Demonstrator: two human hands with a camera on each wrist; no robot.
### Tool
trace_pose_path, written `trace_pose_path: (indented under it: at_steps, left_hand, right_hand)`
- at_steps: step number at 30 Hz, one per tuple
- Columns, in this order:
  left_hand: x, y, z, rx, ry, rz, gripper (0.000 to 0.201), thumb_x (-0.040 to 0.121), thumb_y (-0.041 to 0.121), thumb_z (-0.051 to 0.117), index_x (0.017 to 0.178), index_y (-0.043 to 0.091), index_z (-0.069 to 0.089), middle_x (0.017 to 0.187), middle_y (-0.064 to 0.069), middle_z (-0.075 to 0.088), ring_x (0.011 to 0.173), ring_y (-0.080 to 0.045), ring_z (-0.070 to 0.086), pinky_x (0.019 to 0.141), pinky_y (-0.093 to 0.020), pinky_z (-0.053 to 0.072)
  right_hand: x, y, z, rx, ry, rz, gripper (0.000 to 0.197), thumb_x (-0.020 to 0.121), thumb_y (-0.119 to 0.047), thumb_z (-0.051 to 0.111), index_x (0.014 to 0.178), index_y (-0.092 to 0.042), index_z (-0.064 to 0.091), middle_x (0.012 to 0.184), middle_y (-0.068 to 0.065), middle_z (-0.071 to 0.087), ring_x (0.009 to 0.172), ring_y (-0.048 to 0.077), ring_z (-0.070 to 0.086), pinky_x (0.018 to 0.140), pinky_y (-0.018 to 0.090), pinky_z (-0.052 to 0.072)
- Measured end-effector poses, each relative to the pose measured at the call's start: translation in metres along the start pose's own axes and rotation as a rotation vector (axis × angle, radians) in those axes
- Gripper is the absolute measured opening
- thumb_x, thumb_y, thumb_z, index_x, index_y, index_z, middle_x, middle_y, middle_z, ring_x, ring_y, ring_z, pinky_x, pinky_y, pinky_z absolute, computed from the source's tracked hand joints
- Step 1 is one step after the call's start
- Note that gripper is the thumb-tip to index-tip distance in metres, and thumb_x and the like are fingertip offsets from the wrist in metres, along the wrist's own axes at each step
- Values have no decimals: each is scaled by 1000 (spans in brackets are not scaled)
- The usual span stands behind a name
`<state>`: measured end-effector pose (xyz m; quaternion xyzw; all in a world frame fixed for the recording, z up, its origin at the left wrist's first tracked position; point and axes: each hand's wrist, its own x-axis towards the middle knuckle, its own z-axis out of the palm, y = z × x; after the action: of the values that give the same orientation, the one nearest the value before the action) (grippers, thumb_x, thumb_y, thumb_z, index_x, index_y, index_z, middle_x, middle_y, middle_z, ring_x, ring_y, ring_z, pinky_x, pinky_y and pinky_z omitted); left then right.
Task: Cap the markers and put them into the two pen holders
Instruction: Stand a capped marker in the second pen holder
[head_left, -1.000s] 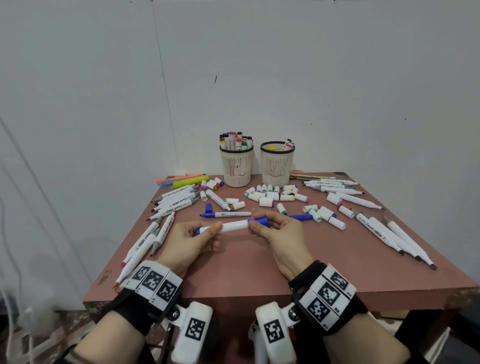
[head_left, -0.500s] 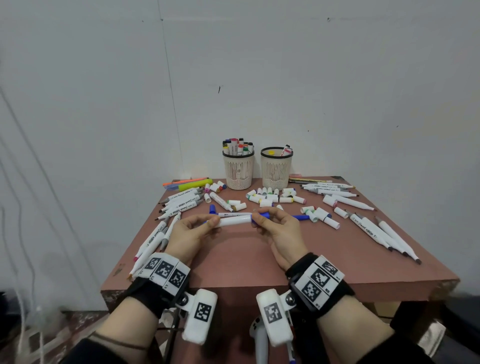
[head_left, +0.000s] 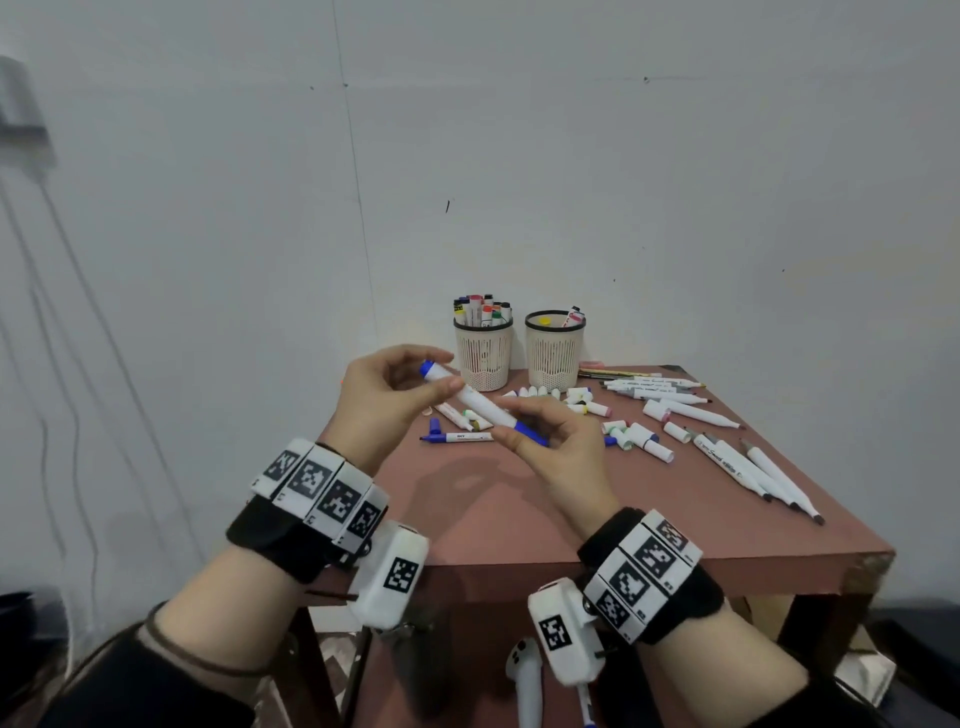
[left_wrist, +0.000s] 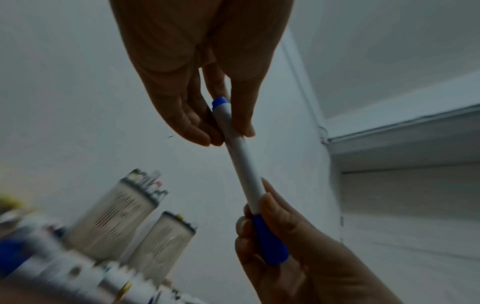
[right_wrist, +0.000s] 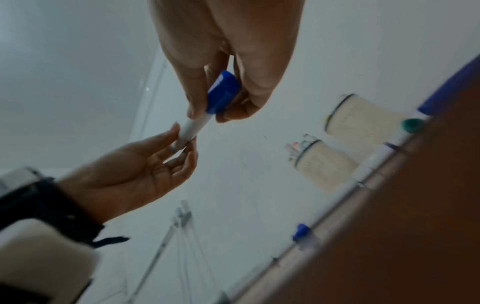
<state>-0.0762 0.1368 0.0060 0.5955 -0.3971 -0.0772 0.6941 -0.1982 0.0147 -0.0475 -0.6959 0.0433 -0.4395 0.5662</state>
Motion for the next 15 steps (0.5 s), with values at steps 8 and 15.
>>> trace_pose_path:
  at_steps: [8, 15]
  left_hand:
    - [26, 49, 13, 194, -149, 203, 23, 68, 6, 81, 85, 16, 70, 65, 13, 67, 60, -4, 62, 63, -16, 50]
    - [56, 32, 22, 195, -187, 134, 26, 73, 14, 78, 95, 17, 66, 69, -4, 67, 58, -7, 63, 67, -25, 55]
  right_hand:
    - [27, -43, -8, -182, -101, 18, 23, 79, -18, 75, 93, -35, 67, 85, 11, 68, 79, 24, 63, 81, 40, 52]
    - [71, -44, -30, -347, -171, -11, 21, 83, -14, 71, 89, -33, 65, 77, 9, 66, 71, 18, 61, 73, 34, 51]
